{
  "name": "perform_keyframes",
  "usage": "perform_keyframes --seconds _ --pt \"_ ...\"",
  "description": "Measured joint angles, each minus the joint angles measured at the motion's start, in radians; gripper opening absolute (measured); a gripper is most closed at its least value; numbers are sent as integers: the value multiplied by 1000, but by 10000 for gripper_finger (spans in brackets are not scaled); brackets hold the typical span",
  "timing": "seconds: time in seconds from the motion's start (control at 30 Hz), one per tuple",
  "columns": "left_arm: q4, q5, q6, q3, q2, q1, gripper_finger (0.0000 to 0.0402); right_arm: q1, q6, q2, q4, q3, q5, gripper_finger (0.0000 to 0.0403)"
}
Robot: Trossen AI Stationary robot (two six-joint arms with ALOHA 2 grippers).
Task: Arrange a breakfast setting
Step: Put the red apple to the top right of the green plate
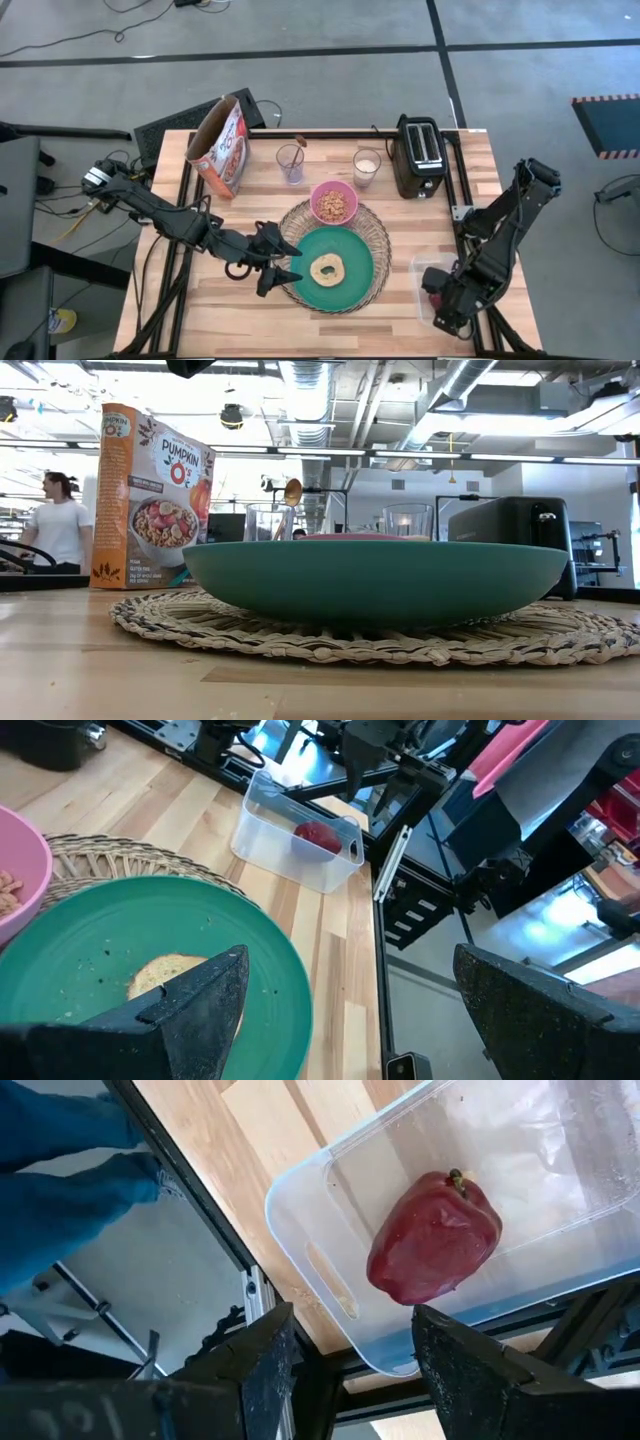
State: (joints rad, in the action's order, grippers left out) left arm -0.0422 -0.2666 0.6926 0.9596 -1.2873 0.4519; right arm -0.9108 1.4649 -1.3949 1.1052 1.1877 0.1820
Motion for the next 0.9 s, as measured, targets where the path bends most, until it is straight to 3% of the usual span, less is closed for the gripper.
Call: perform_keyframes --seconds 0.2,0.53,0.9 --pt "0 -1 0 0 0 0 336 9 18 0 2 0 36 257" --pt "0 -1 4 0 0 0 336 8 30 0 33 0 42 390" --pt "0 -2 7 0 0 0 336 10 109 0 36 -1 27 369"
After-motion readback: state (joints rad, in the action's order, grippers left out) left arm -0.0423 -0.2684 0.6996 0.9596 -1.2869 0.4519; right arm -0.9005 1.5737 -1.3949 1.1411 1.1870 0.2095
